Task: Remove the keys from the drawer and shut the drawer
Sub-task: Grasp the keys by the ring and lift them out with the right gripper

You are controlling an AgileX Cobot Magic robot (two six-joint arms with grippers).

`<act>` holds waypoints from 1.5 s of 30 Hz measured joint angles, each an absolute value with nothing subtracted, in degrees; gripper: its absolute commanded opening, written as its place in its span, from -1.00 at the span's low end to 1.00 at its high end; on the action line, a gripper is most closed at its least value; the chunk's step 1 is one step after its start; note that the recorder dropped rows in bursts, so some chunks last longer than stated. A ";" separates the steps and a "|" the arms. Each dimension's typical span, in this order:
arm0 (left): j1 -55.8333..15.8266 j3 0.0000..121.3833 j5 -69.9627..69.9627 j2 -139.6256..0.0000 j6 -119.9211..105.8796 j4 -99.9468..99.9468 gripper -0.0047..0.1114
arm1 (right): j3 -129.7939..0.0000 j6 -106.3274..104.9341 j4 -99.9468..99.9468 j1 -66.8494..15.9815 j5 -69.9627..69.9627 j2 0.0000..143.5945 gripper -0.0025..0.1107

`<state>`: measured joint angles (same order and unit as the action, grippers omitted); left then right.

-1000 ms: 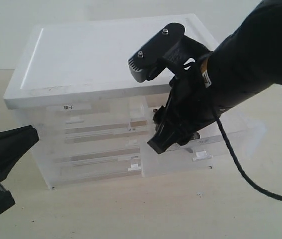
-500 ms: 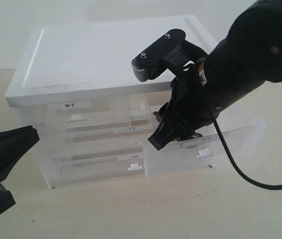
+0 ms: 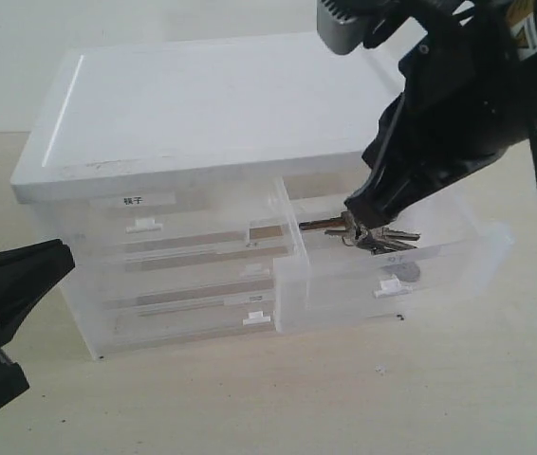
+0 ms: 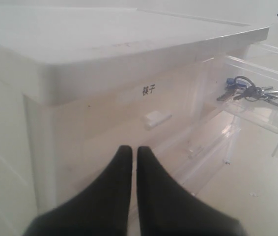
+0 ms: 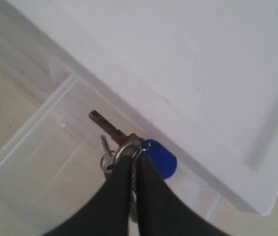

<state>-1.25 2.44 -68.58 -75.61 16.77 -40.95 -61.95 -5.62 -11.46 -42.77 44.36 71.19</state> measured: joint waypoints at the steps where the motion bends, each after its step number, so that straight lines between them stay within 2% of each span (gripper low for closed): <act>1: -1.25 2.44 -68.58 -75.61 16.77 -40.95 -0.84 | -61.95 -5.62 -11.04 -42.77 44.89 71.19 -0.50; 2: -1.25 2.44 -68.58 -75.61 16.77 -40.95 -0.84 | -61.95 -5.76 -10.37 -42.77 46.02 71.92 -0.14; 3: -1.25 2.44 -68.58 -75.61 16.77 -40.95 -0.84 | -61.95 -5.36 -10.07 -42.77 46.65 73.22 0.00; 7: -1.25 2.44 -68.49 -75.61 16.77 -40.95 -0.84 | -61.86 -3.34 -9.94 -42.77 47.11 77.08 -0.07; 19: -1.25 2.44 -68.49 -75.61 16.77 -40.95 -0.84 | -62.19 0.33 -11.53 -42.50 46.11 84.02 -0.08; 22: -1.25 2.44 -68.49 -75.61 16.77 -40.95 -0.84 | -62.19 0.46 -11.53 -42.36 45.39 85.09 -0.27; 27: -1.25 2.44 -68.49 -75.61 16.77 -40.95 -0.84 | -62.19 0.00 -11.51 -42.46 46.01 86.01 -0.97; 36: -1.25 2.44 -68.49 -75.61 16.77 -40.95 -0.84 | -62.43 -3.23 -11.72 -42.46 46.02 83.90 -0.96; 45: -1.25 2.44 -68.49 -75.61 16.77 -40.95 -0.84 | -62.32 -4.40 -11.95 -42.57 45.77 73.84 -0.96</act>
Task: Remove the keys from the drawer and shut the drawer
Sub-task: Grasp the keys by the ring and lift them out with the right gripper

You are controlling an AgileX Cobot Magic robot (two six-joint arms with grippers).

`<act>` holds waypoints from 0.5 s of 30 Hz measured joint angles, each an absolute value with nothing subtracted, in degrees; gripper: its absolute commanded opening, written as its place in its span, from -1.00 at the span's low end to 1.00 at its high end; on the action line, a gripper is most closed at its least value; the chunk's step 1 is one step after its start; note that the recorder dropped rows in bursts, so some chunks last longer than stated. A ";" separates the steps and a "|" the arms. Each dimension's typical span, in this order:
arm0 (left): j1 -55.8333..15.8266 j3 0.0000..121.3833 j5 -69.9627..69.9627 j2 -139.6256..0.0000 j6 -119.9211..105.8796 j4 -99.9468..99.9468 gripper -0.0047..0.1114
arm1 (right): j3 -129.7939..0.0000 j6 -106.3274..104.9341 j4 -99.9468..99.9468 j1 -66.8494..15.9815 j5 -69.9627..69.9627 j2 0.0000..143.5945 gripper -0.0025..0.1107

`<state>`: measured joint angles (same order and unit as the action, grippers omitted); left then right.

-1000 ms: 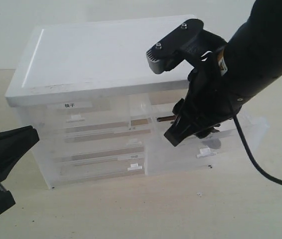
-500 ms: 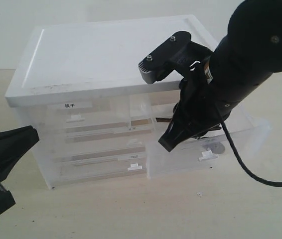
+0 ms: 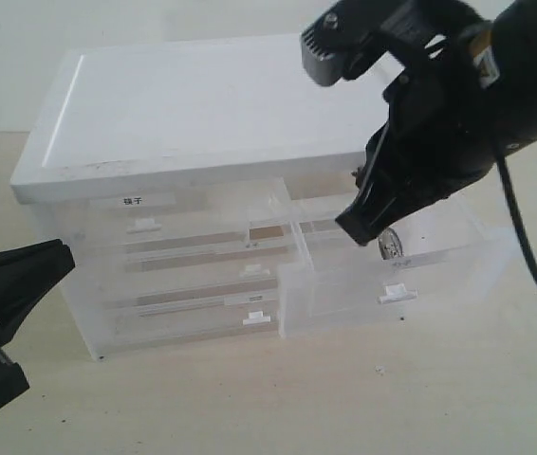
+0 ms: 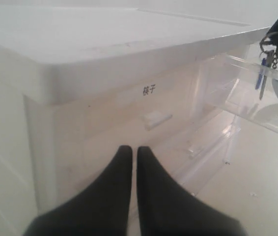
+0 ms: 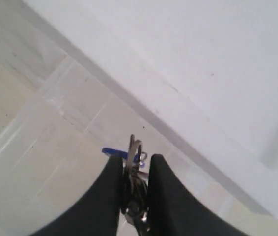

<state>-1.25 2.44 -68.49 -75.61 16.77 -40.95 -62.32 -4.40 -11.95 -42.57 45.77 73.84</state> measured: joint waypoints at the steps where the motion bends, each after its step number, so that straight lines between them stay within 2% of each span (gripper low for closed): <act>1: -1.25 2.44 -68.49 -75.61 16.77 -40.95 -0.84 | -62.32 -4.40 -11.95 -42.57 45.63 72.88 -0.96; 15: -1.25 2.44 -68.49 -75.61 16.77 -40.95 -0.84 | -62.21 -5.78 -12.99 -48.21 38.30 64.22 -0.96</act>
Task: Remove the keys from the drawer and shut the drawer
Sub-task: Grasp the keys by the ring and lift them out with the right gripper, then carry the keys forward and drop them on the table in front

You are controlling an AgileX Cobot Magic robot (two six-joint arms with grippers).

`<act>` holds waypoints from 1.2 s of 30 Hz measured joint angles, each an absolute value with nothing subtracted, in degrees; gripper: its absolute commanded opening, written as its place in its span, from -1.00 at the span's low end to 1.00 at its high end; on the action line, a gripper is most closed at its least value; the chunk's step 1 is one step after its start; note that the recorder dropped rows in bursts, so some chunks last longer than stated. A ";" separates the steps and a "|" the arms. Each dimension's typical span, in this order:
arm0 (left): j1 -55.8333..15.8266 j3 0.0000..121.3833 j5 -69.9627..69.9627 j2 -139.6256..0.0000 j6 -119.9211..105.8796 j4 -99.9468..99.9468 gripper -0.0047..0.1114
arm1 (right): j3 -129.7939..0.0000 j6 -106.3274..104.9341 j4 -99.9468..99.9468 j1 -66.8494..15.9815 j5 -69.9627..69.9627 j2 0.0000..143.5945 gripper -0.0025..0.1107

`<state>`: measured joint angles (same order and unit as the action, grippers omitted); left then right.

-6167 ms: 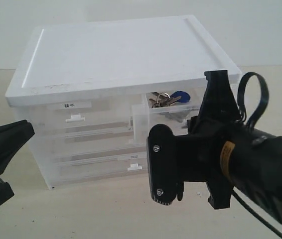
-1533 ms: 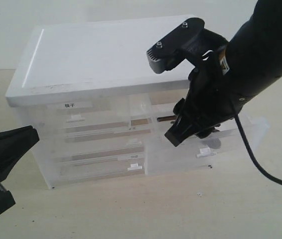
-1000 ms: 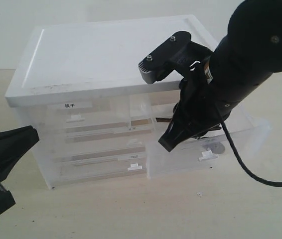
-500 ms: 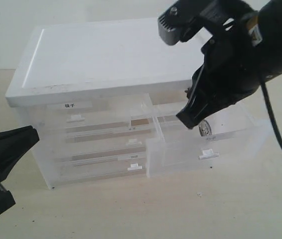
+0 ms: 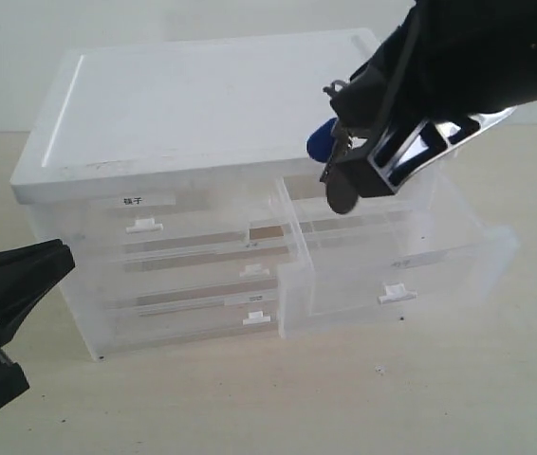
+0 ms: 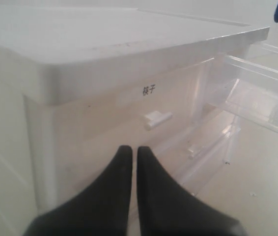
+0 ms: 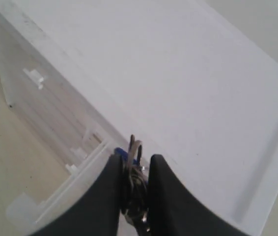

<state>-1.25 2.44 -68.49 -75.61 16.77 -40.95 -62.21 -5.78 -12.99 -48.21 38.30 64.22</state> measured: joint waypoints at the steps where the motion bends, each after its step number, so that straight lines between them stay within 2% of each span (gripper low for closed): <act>1: -1.25 2.44 -68.49 -75.61 16.77 -40.95 -0.84 | -62.21 -5.78 -12.99 -48.60 37.90 64.28 -0.96; 11: -1.25 2.44 -68.49 -75.61 16.77 -40.95 -0.84 | -62.65 -5.92 -11.04 -54.21 32.79 66.75 -0.96; 28: -1.25 2.44 -68.60 -75.61 16.77 -40.95 -0.84 | -62.65 -5.91 -9.60 -54.28 28.00 81.04 -0.96; 36: -1.25 2.44 -68.60 -75.61 16.77 -40.95 -0.84 | -62.65 -5.91 -9.60 -54.28 28.00 82.58 -0.96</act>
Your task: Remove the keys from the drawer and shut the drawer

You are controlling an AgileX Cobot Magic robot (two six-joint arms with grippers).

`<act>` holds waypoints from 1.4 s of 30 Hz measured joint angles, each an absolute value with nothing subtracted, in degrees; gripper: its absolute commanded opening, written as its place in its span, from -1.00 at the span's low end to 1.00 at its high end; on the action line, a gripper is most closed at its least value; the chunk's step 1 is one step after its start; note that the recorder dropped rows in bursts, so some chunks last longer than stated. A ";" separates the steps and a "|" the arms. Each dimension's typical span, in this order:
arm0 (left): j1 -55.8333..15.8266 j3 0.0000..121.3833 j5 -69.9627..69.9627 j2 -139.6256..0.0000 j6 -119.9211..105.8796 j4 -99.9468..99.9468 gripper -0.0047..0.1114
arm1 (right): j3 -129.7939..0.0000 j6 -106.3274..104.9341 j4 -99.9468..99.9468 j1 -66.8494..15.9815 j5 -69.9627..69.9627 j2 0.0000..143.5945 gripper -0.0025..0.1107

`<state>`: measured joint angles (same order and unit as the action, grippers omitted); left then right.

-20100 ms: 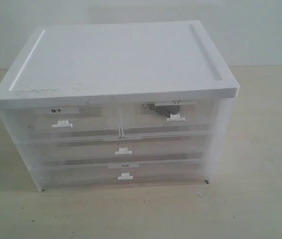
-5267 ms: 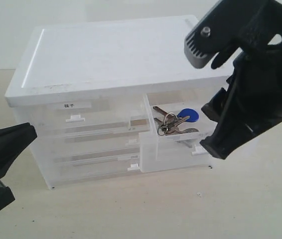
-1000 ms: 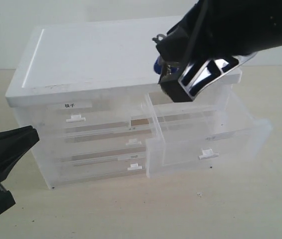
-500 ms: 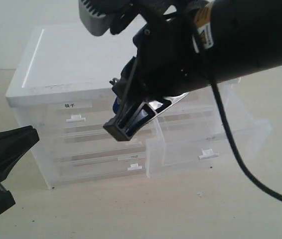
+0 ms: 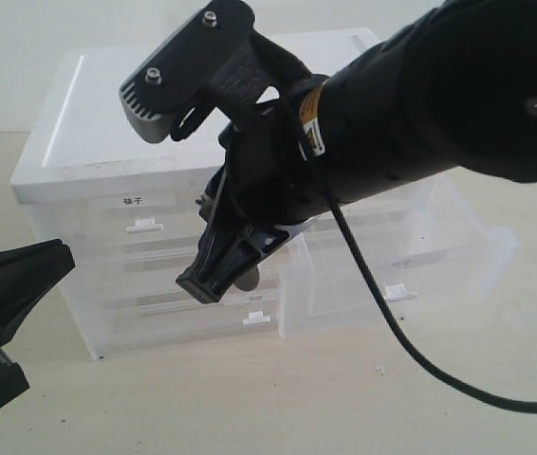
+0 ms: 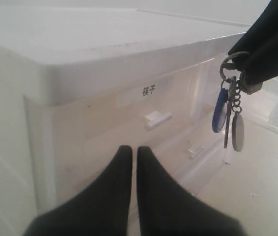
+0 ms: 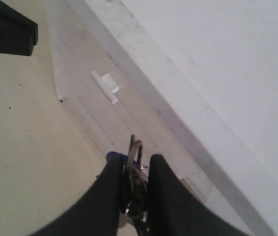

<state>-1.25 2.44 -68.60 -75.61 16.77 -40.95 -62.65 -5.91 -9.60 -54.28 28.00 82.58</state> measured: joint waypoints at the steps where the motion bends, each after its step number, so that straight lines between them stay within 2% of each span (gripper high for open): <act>1: -1.25 2.44 -68.60 -75.61 16.77 -40.95 -0.84 | -62.65 -5.91 -9.60 -54.28 28.00 82.58 -0.96; 28: -1.25 2.44 -68.60 -75.61 16.77 -40.98 -0.84 | -62.65 -7.22 -10.18 -54.42 31.07 84.87 -0.94; 30: -1.25 2.44 -68.60 -75.61 16.77 -40.98 -0.84 | -62.65 -7.22 -10.27 -54.42 31.07 84.87 -0.83; 33: -1.25 2.44 -68.60 -75.61 16.87 -40.98 -0.84 | -62.65 -7.22 -10.27 -54.42 30.94 84.87 -0.51; 35: -1.25 2.44 -68.60 -75.61 16.96 -40.98 -0.84 | -62.65 -7.22 -10.40 -54.42 30.87 84.87 -0.37; 42: -1.25 2.44 -68.60 -75.61 17.72 -42.36 -0.84 | -62.65 -7.31 -10.71 -54.42 30.46 84.87 -0.35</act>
